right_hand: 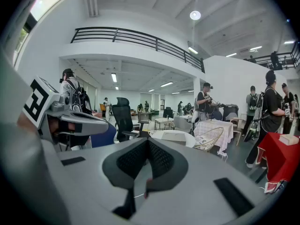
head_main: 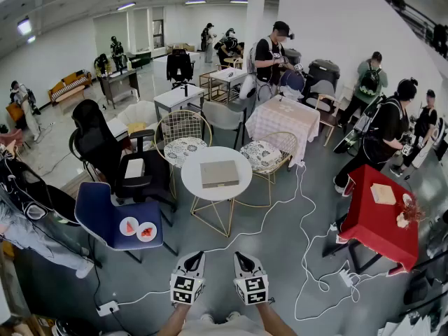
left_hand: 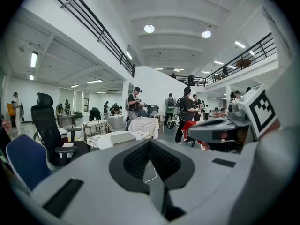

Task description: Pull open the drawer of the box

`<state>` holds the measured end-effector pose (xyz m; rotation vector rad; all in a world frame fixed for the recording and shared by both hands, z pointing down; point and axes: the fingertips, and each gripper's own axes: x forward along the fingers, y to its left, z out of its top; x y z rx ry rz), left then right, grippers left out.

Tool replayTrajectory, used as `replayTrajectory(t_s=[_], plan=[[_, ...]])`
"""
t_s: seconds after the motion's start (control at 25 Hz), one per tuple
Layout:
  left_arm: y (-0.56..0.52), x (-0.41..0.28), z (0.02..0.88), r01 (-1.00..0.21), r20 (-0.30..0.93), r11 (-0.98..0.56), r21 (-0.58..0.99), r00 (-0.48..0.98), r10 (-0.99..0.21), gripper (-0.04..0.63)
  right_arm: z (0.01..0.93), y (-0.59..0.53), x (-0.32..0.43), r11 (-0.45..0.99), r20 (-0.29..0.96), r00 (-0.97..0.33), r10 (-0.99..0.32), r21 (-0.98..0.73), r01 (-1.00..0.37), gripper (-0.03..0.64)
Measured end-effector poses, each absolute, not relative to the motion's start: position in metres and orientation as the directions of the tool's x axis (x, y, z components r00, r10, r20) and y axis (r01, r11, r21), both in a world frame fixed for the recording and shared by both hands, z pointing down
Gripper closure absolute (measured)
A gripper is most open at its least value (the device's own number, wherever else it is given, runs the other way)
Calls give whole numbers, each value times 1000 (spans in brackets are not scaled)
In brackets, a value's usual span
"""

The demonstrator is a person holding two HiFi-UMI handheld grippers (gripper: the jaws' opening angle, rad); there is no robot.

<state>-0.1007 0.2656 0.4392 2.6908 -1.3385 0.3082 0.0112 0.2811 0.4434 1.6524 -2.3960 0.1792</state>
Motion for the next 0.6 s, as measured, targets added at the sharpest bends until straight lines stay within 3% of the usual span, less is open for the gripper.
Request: replayTrajectory(t_s=[0.6], plan=[[243, -65, 441, -814, 238, -580, 14, 566, -789, 583, 446, 260, 47, 391, 236, -381, -894, -5, -920, 601]])
